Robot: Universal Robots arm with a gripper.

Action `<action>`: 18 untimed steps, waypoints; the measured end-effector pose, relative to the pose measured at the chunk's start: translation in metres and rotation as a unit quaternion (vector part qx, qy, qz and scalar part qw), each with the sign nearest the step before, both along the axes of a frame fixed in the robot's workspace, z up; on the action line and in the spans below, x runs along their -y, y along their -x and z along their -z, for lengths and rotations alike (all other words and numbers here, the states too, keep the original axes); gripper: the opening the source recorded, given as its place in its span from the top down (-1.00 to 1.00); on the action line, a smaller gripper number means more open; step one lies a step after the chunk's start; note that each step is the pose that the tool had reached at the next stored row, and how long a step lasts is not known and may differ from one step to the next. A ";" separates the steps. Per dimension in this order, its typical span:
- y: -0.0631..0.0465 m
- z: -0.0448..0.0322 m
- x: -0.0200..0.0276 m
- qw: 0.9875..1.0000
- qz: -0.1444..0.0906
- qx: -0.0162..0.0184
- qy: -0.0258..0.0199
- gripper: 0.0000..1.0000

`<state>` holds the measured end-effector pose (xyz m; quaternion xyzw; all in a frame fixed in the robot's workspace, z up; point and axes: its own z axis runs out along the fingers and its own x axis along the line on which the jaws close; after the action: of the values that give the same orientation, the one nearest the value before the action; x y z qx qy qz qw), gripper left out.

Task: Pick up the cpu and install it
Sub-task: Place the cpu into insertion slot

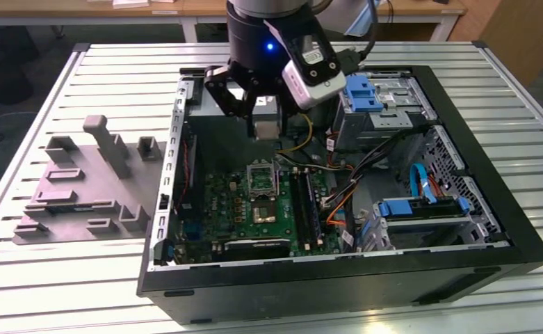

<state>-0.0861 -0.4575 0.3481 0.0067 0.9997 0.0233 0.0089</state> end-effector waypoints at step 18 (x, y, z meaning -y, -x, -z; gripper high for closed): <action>0.000 0.0113 0.0000 1.000 0.000 0.000 0.001 0.06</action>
<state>-0.0861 -0.4575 0.3368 0.0067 0.9997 0.0225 0.0088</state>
